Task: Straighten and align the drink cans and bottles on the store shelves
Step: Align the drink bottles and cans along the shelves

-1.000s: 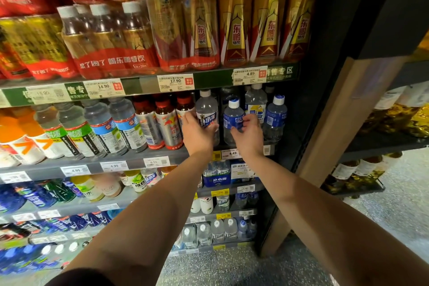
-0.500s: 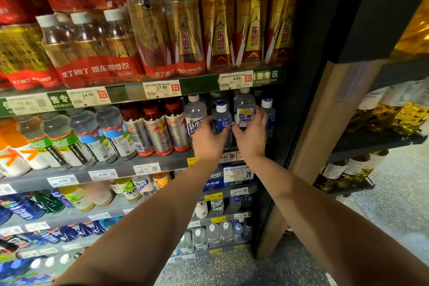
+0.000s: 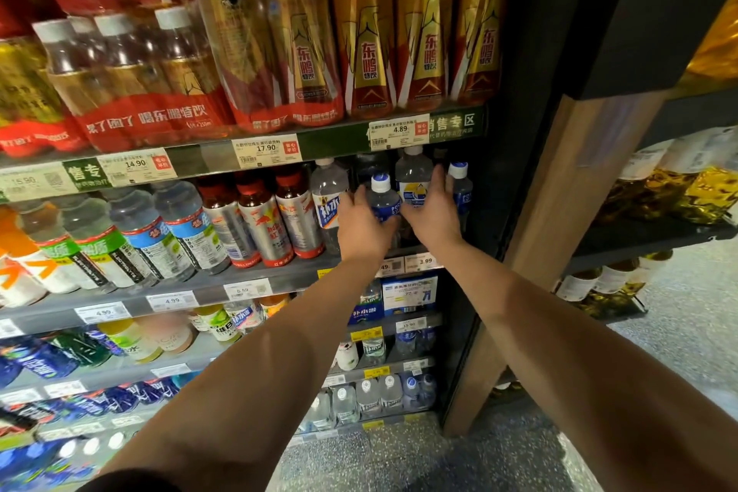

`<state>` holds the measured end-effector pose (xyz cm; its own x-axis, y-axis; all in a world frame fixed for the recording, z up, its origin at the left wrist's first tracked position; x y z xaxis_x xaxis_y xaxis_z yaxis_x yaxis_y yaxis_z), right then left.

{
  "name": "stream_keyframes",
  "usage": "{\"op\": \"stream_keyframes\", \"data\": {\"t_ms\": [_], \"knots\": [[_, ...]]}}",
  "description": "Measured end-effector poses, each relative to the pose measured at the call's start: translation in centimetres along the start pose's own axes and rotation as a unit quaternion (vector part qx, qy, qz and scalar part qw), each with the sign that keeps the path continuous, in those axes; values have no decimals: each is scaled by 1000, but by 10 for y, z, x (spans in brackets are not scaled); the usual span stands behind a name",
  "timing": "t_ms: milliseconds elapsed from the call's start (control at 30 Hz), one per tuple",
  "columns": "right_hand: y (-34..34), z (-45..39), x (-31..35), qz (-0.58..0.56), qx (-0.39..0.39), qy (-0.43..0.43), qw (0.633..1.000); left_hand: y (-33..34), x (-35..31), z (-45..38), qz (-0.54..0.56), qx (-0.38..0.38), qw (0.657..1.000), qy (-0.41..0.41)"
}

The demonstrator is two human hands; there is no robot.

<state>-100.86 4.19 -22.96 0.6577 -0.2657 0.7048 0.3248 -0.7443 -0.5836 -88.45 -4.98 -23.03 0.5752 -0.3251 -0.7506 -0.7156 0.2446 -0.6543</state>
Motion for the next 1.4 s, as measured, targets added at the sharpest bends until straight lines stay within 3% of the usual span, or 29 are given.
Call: {"op": "stream_keyframes", "data": {"t_ms": [200, 367, 533, 633, 867, 1400], "knots": [[-1, -4, -2, -38, -37, -7, 999, -15, 0, 4, -40, -45, 998, 19], [-6, -9, -2, -95, -38, 1, 995, -6, -3, 6, -47, -6, 998, 29], [-7, -5, 7, -28, -37, -40, 998, -17, 10, -3, 64, 29, 997, -25], [-1, 0, 3, -19, -8, -21, 1000, -25, 23, 4, 128, 27, 991, -23], [-1, 0, 14, 76, -10, 0, 997, -71, 45, 10, 306, -64, 947, -69], [46, 9, 22, 6, 50, 18, 999, -100, 65, 14, 281, -38, 958, -47]]}}
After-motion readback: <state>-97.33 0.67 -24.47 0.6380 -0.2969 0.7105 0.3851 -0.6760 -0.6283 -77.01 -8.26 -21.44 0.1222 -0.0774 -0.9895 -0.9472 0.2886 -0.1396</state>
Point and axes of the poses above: each hand's wrist, its own z-axis away from the middle knuckle, its own y-axis out of the palm, x = y × z, the point moved 8 cm from there along -z, towards the middle knuckle, and after that the axes turned 13 degrees about -y, right-handed, at the moved point
